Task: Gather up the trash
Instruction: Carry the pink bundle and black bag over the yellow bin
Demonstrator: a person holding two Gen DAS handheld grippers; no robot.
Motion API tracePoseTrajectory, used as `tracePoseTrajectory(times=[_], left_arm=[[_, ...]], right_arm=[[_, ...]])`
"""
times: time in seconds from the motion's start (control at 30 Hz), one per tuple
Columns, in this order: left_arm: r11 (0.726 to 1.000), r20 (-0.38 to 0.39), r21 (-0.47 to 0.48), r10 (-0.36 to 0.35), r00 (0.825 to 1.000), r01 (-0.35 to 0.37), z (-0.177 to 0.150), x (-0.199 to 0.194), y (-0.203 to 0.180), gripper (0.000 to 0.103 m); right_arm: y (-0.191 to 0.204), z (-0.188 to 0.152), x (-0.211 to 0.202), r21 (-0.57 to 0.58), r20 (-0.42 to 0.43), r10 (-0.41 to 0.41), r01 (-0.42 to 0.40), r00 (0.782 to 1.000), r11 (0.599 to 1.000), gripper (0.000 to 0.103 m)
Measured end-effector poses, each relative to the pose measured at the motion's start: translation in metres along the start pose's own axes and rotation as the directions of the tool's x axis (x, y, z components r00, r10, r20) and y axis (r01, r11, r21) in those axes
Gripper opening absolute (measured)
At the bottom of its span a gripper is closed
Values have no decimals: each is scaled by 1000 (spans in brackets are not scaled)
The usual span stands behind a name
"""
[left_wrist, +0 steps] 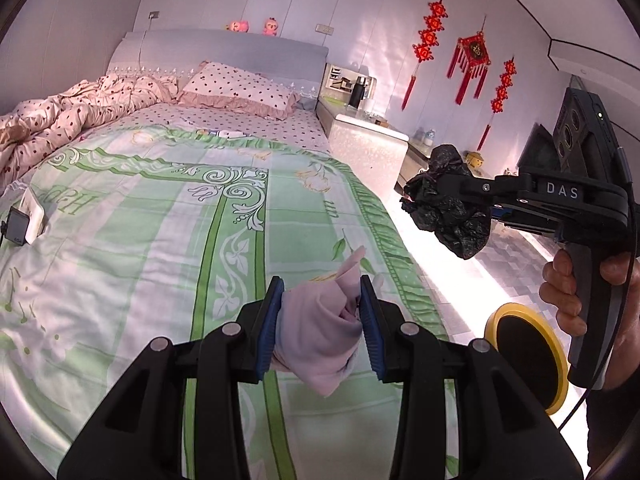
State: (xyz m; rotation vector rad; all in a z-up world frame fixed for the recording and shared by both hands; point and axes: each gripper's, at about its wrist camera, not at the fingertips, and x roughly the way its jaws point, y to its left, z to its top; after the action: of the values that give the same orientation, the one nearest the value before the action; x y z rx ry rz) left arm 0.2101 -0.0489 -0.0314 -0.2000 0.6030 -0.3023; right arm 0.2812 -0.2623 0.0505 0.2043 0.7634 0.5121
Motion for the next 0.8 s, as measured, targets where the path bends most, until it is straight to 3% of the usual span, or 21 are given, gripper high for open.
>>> tracePoseTrajectory(times=[0.4, 0.8], left_arm=[[993, 65, 104, -58, 996, 52, 15, -55, -103, 36], [972, 50, 195, -145, 988, 133, 18, -56, -194, 36]], right_arm=[[-31, -19, -123, 78, 150, -66, 54, 987, 995, 33], [-89, -53, -222, 192, 241, -215, 170, 946, 966, 33]])
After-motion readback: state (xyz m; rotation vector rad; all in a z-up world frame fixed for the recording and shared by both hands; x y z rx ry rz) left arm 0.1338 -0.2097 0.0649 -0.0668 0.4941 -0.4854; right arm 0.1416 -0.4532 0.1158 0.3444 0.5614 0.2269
